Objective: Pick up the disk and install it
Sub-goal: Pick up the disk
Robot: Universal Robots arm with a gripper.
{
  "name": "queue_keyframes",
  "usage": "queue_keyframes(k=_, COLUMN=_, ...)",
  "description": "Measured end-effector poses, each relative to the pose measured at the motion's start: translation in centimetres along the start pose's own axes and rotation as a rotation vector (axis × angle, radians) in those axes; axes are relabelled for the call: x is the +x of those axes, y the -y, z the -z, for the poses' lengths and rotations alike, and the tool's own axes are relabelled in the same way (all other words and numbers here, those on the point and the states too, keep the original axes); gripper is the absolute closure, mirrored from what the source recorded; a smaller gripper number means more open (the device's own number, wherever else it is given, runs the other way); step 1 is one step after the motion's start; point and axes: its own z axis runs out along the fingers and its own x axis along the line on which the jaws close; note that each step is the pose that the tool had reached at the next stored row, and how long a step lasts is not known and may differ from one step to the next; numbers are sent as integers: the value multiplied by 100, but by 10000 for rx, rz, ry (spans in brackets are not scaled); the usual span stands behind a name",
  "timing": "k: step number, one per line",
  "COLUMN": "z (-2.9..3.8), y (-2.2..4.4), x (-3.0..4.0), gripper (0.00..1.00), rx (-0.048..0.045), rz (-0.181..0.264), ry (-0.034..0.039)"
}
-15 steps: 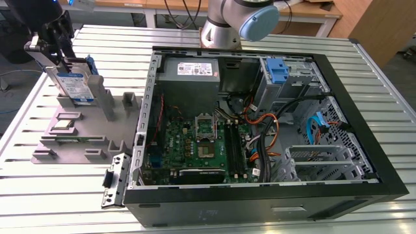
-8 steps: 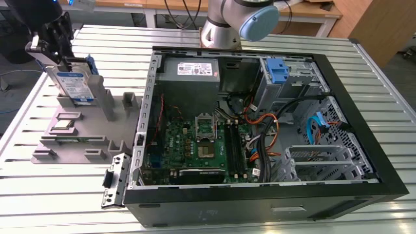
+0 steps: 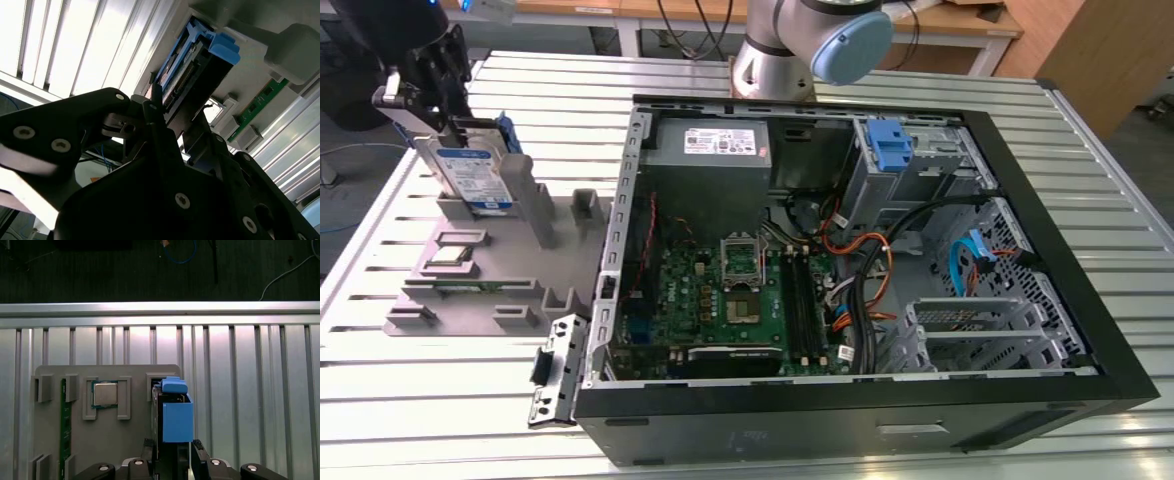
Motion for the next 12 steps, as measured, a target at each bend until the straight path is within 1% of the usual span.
queue_keyframes(k=7, z=0, y=0, x=0, gripper=56, rx=0, rz=0, ry=0)
queue_keyframes(k=8, z=-1, y=0, x=0, gripper=50, rx=0, rz=0, ry=-1)
queue_keyframes(k=12, z=-3, y=0, x=0, gripper=50, rx=1, rz=-1, ry=0)
